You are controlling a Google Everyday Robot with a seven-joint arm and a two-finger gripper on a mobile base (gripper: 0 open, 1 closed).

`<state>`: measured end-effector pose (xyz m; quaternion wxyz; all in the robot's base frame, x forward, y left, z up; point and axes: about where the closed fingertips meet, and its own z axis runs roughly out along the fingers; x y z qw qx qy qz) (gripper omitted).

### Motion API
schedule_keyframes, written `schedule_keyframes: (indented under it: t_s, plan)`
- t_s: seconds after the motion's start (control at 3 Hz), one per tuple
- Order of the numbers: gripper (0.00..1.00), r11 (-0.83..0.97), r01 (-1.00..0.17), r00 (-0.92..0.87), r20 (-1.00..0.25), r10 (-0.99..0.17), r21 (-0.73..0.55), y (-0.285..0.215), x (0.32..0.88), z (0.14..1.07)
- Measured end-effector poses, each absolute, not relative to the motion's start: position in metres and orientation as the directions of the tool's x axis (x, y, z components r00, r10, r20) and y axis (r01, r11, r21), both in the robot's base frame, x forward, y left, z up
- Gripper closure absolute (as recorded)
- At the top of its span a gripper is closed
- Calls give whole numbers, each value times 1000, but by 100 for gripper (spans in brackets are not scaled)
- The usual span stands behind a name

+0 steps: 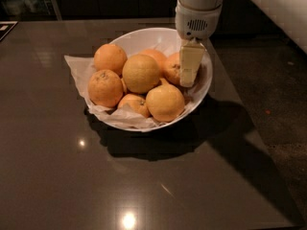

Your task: Pick orange from white bowl

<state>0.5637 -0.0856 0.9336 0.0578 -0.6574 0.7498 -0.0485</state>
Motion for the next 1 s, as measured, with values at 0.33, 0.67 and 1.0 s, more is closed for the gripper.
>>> schedule_keyframes:
  t_s: [0.33,0.67,1.0]
  plan:
    - [28,120,-983,-120,-6,-993,-136,-85,566,925]
    - [46,100,-986,-100,-3,-995,-134,-84,568,917]
    - [70,100,-983,-98,-20,-995,-157,-80,574,918]
